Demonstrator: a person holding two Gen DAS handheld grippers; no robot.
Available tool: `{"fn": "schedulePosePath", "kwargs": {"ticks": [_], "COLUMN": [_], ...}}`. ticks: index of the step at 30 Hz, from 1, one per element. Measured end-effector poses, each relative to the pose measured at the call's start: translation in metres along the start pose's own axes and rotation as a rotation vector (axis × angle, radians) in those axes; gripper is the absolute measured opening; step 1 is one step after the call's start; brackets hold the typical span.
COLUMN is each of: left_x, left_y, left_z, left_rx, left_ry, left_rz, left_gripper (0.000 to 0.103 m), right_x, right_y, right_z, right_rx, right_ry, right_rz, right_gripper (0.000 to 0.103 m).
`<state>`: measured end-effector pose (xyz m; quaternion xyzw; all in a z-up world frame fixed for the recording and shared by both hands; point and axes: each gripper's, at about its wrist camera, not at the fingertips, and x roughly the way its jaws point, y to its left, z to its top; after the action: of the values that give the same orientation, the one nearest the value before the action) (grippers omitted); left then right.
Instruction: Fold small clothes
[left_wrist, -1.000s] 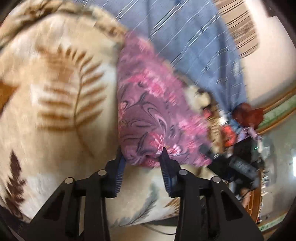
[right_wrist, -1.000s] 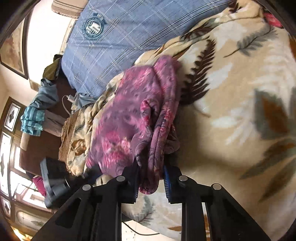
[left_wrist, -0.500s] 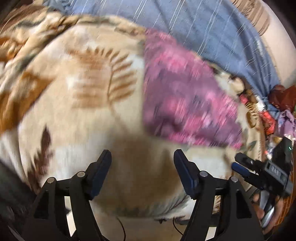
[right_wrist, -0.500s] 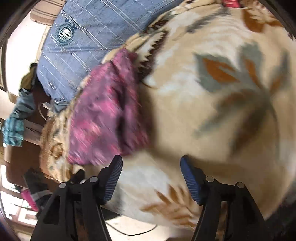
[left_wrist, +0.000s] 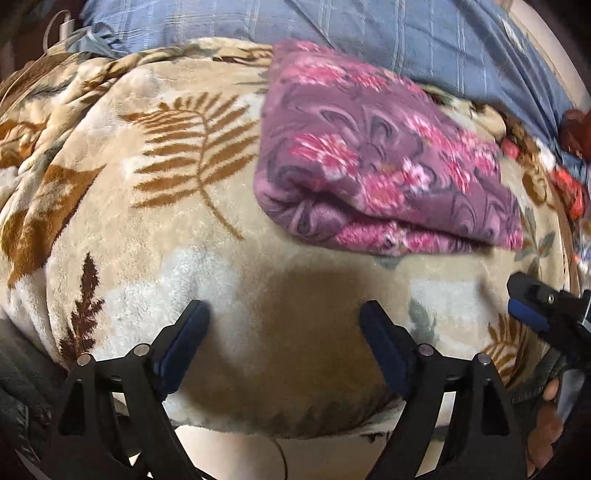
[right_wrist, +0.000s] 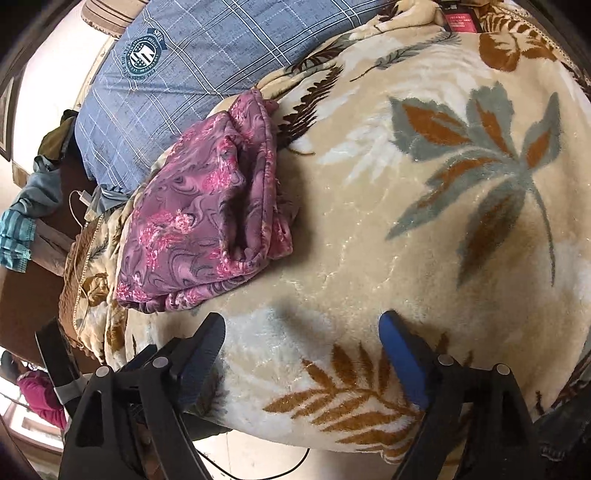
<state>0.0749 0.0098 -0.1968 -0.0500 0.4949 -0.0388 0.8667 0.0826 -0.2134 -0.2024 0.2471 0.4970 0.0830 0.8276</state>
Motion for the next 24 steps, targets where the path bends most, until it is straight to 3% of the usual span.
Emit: {"fn": "schedulePosePath", "kwargs": {"ticks": [6,10,18,24], "left_x": [-0.003,-0.009,-0.042,-0.048], "left_y": [-0.008,-0.008,-0.008,-0.001], "left_z": [-0.008,-0.021,-0.023,-0.019], "left_rx": [0.031,0.016,0.008,-0.012], "left_ry": [0.051,0.04,-0.115,-0.146], "left_rz": [0.028,0.049,0.075,0.069], "left_gripper": [0.086,0.086,0.086,0.086], "right_x": [-0.002,-0.005,-0.008,-0.018], "right_y": [-0.001,-0.007,-0.004,-0.004], "right_z": [-0.002,-0.006,-0.008,-0.011], "right_rx": [0.021,0.051,0.046,0.069], "right_ry": [0.035,0.039,0.042,0.004], "right_rz": [0.007,0.029,0.011,0.003], "right_gripper": [0.087,0.087,0.087,0.086]}}
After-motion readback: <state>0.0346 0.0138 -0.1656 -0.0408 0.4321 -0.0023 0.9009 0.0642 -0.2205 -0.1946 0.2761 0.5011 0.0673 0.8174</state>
